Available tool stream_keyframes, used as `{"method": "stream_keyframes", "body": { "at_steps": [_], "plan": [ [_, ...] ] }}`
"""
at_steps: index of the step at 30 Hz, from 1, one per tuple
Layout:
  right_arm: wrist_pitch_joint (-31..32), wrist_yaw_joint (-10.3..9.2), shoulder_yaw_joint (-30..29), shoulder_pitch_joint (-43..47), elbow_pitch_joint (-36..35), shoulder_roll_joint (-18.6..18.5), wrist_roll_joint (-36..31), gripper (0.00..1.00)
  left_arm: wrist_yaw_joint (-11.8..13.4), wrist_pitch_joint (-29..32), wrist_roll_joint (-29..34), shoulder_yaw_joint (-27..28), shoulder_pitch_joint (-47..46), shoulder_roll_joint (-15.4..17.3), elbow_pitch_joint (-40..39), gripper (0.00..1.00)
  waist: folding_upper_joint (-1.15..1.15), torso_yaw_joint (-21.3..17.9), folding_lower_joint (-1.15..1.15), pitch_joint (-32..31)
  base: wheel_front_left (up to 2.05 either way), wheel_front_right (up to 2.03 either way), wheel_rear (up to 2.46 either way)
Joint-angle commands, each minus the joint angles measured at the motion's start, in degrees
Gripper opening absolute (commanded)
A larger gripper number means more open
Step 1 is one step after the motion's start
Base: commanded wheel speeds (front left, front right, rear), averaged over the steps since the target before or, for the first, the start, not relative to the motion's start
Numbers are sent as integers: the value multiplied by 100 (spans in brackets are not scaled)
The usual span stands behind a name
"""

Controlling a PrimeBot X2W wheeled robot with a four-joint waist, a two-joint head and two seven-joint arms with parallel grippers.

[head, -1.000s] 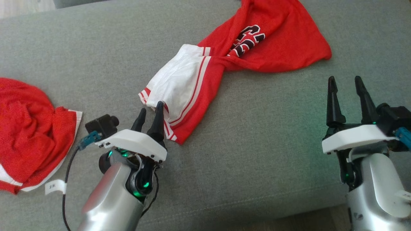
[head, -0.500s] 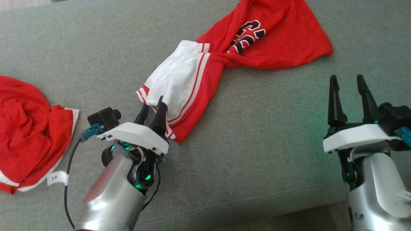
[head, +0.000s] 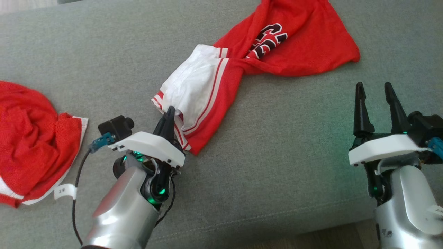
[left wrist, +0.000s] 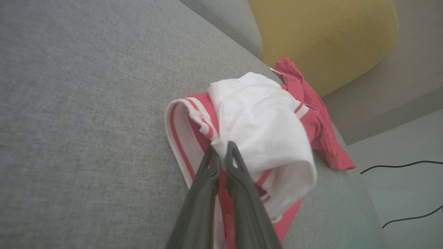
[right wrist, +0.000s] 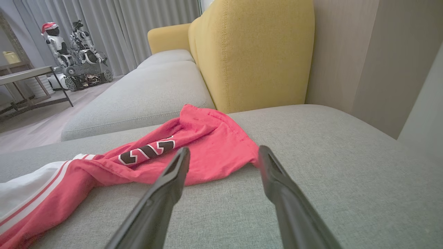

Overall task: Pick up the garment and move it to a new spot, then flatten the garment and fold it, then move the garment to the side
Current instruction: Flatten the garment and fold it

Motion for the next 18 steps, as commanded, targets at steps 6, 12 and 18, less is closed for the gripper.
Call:
{"method": "stream_keyframes", "body": {
  "at_steps": [6,12,18],
  "plan": [
    [39,-4,71,-72,-137,9,-31,100,62,-118,206,214,-212,157,-201,0,0,136,0,-143,0,0,0],
    [47,-4,84,-60,-106,9,-18,100,180,-140,627,378,-304,495,-396,0,0,263,0,-271,0,0,0],
    [34,-4,131,-89,-72,9,30,100,254,-143,1355,455,-620,940,-691,0,0,334,0,-326,0,0,0]
  ]
}}
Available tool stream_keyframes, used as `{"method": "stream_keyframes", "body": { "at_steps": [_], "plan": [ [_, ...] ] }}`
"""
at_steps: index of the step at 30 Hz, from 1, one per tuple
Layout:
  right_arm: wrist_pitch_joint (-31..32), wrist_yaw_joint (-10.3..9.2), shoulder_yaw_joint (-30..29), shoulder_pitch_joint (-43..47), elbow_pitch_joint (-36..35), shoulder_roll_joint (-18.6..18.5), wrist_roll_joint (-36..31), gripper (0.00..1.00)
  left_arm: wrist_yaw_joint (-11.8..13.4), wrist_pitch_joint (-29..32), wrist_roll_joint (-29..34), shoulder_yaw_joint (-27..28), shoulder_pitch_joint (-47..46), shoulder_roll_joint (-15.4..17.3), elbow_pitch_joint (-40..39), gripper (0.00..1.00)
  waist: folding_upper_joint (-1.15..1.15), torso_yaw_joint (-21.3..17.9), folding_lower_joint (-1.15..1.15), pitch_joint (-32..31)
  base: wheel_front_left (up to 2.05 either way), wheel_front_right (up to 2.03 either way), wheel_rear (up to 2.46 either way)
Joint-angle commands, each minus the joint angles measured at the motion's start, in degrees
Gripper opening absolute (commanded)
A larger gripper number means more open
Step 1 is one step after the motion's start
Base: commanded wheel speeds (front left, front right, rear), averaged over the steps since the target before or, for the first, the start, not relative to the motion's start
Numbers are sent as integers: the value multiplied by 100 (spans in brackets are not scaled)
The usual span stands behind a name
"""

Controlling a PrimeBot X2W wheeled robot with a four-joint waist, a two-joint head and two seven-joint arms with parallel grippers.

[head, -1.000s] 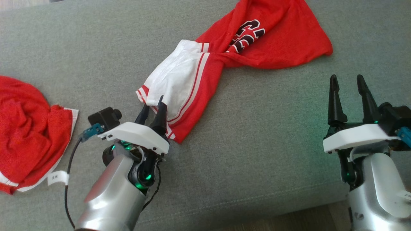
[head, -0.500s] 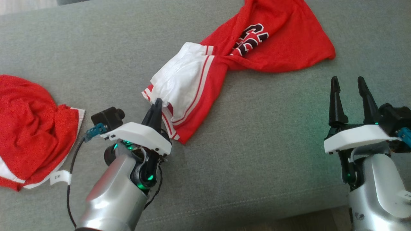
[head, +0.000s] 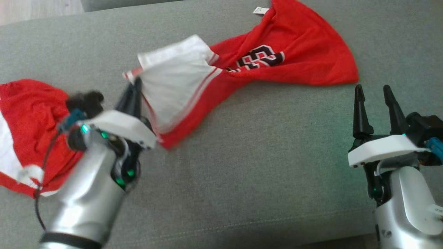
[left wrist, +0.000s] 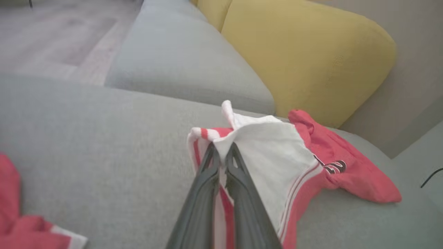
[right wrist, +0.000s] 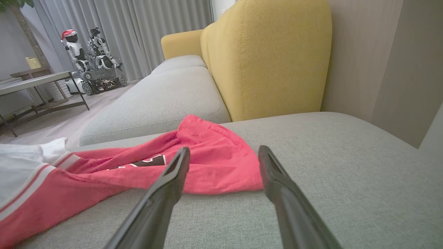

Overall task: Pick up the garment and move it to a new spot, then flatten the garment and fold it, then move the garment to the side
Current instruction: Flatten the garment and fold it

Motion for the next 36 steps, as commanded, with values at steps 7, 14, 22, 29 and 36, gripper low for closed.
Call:
{"method": "stream_keyframes", "body": {
  "at_steps": [7,14,22,29,36],
  "plan": [
    [-70,-4,213,-71,-62,9,105,100,-195,-78,967,-237,-304,399,-539,0,0,21,0,-77,0,0,0],
    [-117,-4,154,-30,38,9,121,100,-294,-78,1363,-784,514,251,-883,0,0,66,0,-101,0,0,0],
    [-91,-4,141,-23,112,9,94,100,-89,-66,1252,-739,880,122,-810,100,0,198,0,-174,0,0,0],
    [-82,-4,194,25,153,9,86,100,36,-76,1060,-169,955,72,-992,100,0,240,0,-292,0,0,0],
    [-112,-4,144,199,96,9,128,100,-40,-78,1018,541,1635,-226,-1692,100,0,268,0,-443,0,0,0]
  ]
}}
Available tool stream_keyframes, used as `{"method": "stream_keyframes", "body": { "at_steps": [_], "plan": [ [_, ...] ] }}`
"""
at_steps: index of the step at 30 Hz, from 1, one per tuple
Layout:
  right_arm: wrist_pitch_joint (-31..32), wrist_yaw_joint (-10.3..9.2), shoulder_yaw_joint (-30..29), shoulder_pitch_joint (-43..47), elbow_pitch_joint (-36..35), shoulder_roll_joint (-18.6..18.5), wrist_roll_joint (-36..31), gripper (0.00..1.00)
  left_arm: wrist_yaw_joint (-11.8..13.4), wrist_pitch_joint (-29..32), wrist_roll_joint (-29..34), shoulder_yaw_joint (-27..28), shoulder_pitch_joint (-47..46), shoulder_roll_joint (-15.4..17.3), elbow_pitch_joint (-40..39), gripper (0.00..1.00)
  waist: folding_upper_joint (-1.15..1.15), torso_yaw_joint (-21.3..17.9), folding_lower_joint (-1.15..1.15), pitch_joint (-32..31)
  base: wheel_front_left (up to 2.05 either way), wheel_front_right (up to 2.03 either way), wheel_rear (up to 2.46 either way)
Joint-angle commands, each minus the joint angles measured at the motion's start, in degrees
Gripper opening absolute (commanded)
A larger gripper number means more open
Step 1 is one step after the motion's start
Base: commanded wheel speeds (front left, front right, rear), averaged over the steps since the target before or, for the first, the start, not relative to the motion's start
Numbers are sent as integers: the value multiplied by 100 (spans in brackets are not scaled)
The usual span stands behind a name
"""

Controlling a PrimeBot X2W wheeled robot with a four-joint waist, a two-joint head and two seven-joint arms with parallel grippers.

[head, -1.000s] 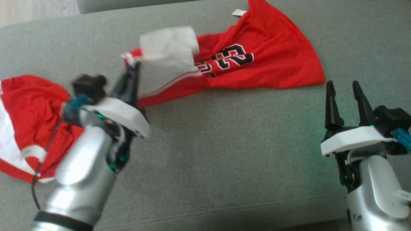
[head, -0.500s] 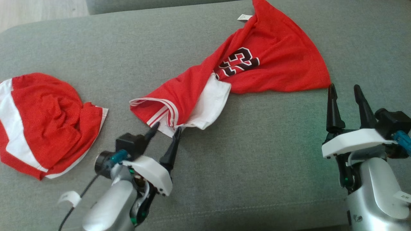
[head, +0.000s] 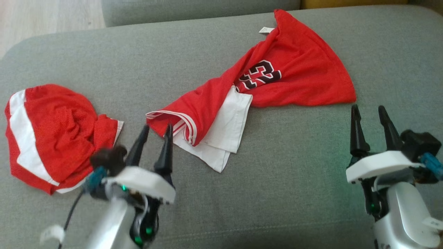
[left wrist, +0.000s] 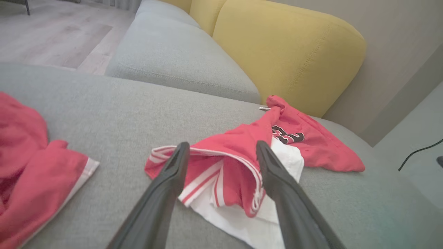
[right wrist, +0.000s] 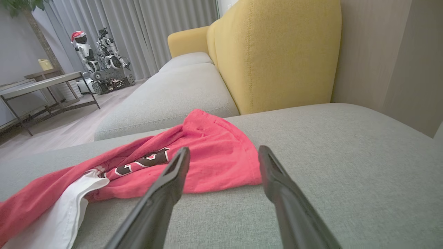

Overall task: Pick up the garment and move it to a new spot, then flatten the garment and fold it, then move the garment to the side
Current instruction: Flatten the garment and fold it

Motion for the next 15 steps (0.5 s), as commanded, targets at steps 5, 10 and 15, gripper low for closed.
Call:
{"method": "stream_keyframes", "body": {
  "at_steps": [5,10,15],
  "plan": [
    [-43,-4,92,35,-250,8,52,100,-213,-70,233,498,438,-222,-579,100,0,37,0,-53,0,0,0],
    [3,-4,118,32,-304,8,60,100,-500,-70,446,319,549,-333,-457,100,0,26,0,-26,0,0,0],
    [40,-4,152,-37,-371,8,45,100,-744,100,655,-233,392,-358,61,100,0,-54,0,74,0,0,0]
  ]
}}
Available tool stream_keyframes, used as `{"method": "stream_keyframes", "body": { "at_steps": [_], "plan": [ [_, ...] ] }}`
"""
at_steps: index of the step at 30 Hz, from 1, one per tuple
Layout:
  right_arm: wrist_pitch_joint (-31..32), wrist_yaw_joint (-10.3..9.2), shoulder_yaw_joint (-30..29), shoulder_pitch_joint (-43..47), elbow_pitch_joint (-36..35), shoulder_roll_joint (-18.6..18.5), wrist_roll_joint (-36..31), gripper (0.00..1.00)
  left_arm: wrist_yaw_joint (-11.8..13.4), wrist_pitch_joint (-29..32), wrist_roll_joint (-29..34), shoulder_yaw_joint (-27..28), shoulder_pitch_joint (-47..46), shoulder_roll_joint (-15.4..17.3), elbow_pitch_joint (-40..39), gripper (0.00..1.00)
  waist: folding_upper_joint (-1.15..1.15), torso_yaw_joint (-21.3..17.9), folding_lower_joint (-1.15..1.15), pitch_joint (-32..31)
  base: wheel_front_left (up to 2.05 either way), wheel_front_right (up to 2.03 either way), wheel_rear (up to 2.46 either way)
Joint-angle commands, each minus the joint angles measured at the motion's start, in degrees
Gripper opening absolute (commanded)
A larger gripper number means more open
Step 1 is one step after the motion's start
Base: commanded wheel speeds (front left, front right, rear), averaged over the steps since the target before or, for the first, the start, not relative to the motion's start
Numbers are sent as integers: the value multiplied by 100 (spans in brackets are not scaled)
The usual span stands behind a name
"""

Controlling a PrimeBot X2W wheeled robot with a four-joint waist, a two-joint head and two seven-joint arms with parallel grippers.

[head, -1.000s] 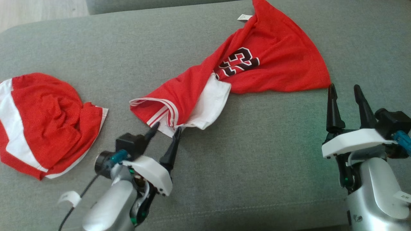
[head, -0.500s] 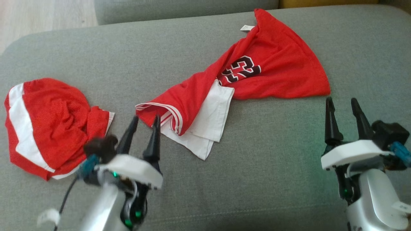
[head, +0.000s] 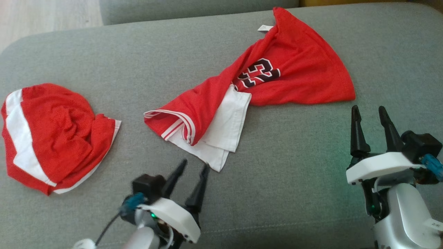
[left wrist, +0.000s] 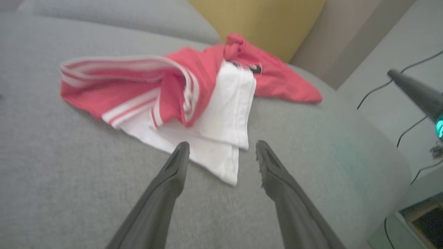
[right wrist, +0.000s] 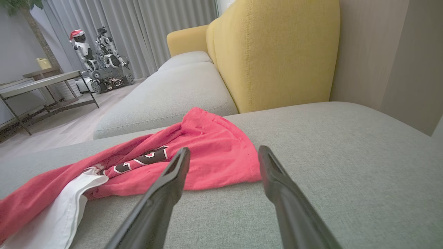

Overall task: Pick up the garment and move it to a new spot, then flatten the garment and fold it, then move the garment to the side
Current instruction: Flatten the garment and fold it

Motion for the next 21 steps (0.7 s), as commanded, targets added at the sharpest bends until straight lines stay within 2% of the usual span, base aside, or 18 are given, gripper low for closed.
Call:
{"method": "stream_keyframes", "body": {
  "at_steps": [1,3,6,9,14,21],
  "plan": [
    [20,-4,164,-165,-228,3,23,100,-24,72,74,75,-330,-4,26,100,0,-53,0,57,0,0,0],
    [29,-4,183,-187,-253,3,12,100,13,200,-9,33,-409,-24,257,100,0,-109,0,103,0,0,0],
    [41,-4,198,-227,-280,3,4,100,239,522,-26,-41,-562,-42,678,100,0,-209,0,161,0,0,0],
    [42,-4,206,-250,-290,3,5,100,307,592,-130,-50,-655,-53,831,100,0,-269,0,194,0,0,0],
    [26,-4,197,-265,-293,3,-3,100,254,647,-681,-131,-797,-68,972,100,0,-369,0,252,0,0,0],
    [-9,-4,209,-303,-273,3,16,100,428,670,-1313,-385,-1023,-71,1134,100,0,-454,0,333,0,0,0]
  ]
}}
